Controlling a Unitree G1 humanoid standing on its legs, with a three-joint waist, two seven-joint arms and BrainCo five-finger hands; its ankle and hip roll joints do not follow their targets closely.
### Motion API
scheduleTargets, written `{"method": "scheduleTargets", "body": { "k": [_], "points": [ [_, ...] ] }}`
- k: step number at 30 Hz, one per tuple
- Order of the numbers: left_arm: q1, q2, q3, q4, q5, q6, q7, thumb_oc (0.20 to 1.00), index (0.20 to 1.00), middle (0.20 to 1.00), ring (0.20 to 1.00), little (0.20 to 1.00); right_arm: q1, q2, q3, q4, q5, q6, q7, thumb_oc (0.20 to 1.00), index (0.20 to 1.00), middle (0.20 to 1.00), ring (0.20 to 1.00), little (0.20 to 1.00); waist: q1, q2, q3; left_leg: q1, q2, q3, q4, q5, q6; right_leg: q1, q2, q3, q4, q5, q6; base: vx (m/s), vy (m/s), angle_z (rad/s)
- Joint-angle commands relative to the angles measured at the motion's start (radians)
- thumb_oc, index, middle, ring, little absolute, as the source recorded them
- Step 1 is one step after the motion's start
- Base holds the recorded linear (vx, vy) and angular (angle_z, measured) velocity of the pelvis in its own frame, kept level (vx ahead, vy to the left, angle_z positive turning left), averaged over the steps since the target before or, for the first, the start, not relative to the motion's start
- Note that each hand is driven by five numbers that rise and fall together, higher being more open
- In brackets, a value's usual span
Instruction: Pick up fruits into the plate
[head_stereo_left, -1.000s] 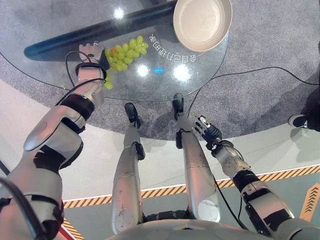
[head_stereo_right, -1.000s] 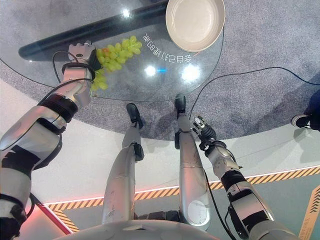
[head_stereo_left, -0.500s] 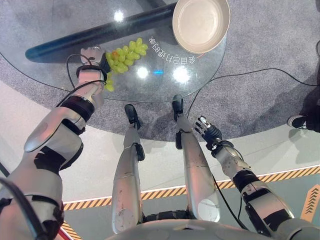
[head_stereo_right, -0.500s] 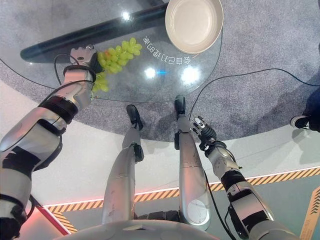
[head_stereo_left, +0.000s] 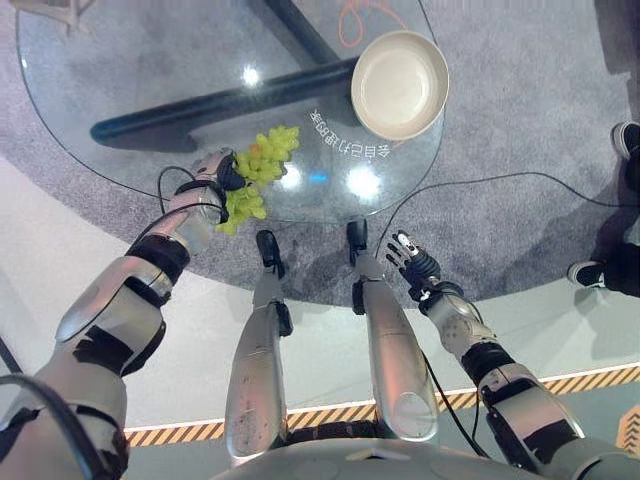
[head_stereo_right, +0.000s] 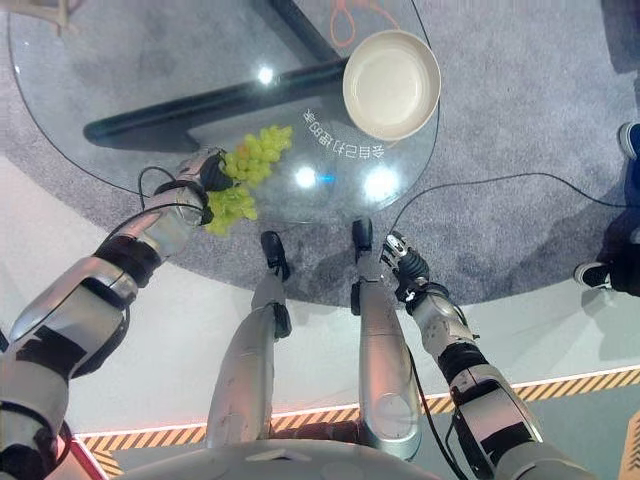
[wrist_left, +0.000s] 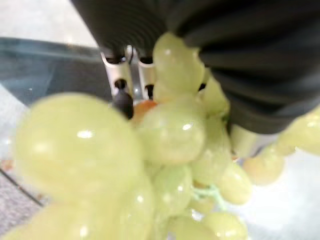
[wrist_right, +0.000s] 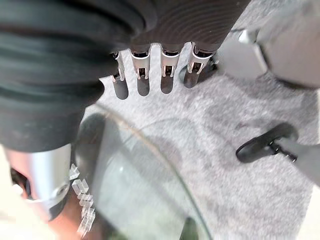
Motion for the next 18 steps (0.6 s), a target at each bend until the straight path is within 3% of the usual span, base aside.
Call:
{"method": "scheduleTargets", "body": {
  "k": [1,12,18],
  "points": [
    [0.013,0.067,0.108,-0.076,-0.065,-0.056,0.022,0.200,0.200,0.200,0.200,0.200,0.101,-0.014,-0.045,-0.111,0.011,-0.048,0.027,1.000,1.000,1.000,1.000,1.000,0.019,0.029,0.006,0.066,-0.041,-0.035,0.053,-0.129,0.002,0.081,0.043,-0.012,-0.020,-0.029,0.027,0.00,0.003,0.08],
    [0.202,0.140,0.238,-0.303,-0.117,-0.150,-0.001,0.200,0.200,0.200,0.200,0.200,0.191,-0.028,-0.067,-0.391,-0.011,-0.072,0.112,1.000,1.000,1.000,1.000,1.000,0.043,0.024,-0.008,0.267,-0.037,-0.035,0.015,-0.153,-0.006,0.297,0.012,-0.038,-0.080,-0.040,0.041,0.02,0.000,0.06],
    [0.337,0.171,0.305,-0.473,-0.074,-0.190,-0.060,0.200,0.200,0.200,0.200,0.200,0.243,-0.029,-0.092,-0.573,-0.014,0.033,0.189,1.000,1.000,1.000,1.000,1.000,0.064,0.021,-0.095,0.361,-0.030,-0.033,-0.017,-0.164,-0.013,0.419,-0.005,-0.061,-0.141,-0.046,0.051,0.10,-0.016,0.12]
  ]
}}
